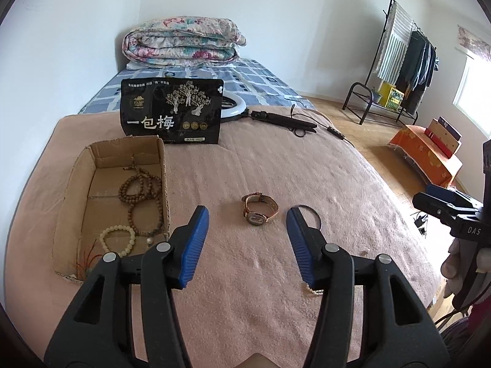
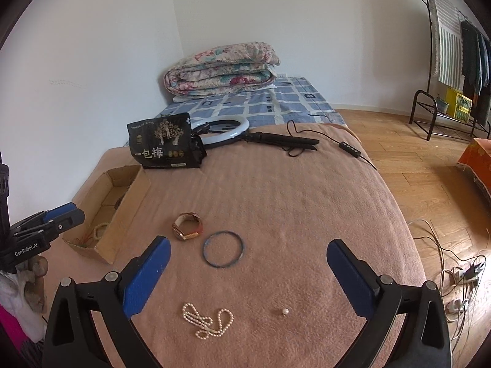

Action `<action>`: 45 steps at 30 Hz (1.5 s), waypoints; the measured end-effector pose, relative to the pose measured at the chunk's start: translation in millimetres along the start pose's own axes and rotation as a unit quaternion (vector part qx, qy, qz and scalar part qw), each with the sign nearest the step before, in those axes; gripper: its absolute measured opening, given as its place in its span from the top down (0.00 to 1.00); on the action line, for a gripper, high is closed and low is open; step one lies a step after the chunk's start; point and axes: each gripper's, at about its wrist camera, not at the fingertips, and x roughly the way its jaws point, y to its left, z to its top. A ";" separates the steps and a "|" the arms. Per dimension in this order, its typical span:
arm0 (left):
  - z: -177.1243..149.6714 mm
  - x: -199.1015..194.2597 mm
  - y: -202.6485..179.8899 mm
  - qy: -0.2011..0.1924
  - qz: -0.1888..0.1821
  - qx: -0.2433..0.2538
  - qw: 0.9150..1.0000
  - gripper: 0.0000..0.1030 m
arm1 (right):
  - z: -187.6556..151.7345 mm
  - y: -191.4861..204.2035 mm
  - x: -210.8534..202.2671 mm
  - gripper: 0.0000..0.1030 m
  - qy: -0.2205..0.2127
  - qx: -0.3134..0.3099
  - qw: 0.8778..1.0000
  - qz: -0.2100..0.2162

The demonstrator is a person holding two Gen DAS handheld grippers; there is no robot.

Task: Organize jewelry
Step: 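Move the left tool to the leather wristwatch while the right tool moves to the loose pearl, then close the left tool on the wristwatch while the right tool closes on the pearl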

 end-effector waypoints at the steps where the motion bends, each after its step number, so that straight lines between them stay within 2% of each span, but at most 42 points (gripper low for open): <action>1: -0.3 4.7 -1.5 0.004 -0.002 -0.001 1.000 0.48 | -4.0 -5.3 1.5 0.00 0.004 0.000 1.000 -0.005; 6: -1.3 26.4 -6.3 0.018 -0.003 -0.009 1.000 0.47 | -21.1 -24.7 14.6 0.00 0.030 0.008 0.999 -0.018; 10: -2.2 43.7 -8.9 0.027 -0.008 -0.022 0.999 0.38 | -35.2 -37.3 23.9 0.00 0.052 0.018 0.998 -0.020; 15: -5.0 66.5 -13.1 0.042 -0.010 -0.025 0.999 0.38 | -47.0 -48.5 30.4 0.01 0.072 0.018 0.997 -0.023; 24: -11.1 106.2 -23.7 0.067 -0.001 -0.021 0.998 0.38 | -60.6 -54.6 43.0 0.08 0.107 0.004 0.994 -0.019; 30: -17.1 130.1 -25.5 0.080 0.010 -0.016 0.997 0.37 | -72.8 -53.1 56.5 0.18 0.133 -0.001 0.991 -0.007; 38: -21.1 153.2 -26.6 0.089 0.017 -0.012 0.996 0.37 | -89.6 -45.8 74.6 0.39 0.166 -0.025 0.986 0.013; 41: -20.4 158.9 -28.3 0.089 0.020 -0.009 0.996 0.37 | -91.4 -44.0 81.4 0.48 0.174 -0.029 0.984 0.016; 45: -19.2 166.3 -27.1 0.091 0.022 -0.012 0.996 0.37 | -88.5 -46.4 85.5 0.54 0.172 -0.023 0.985 0.020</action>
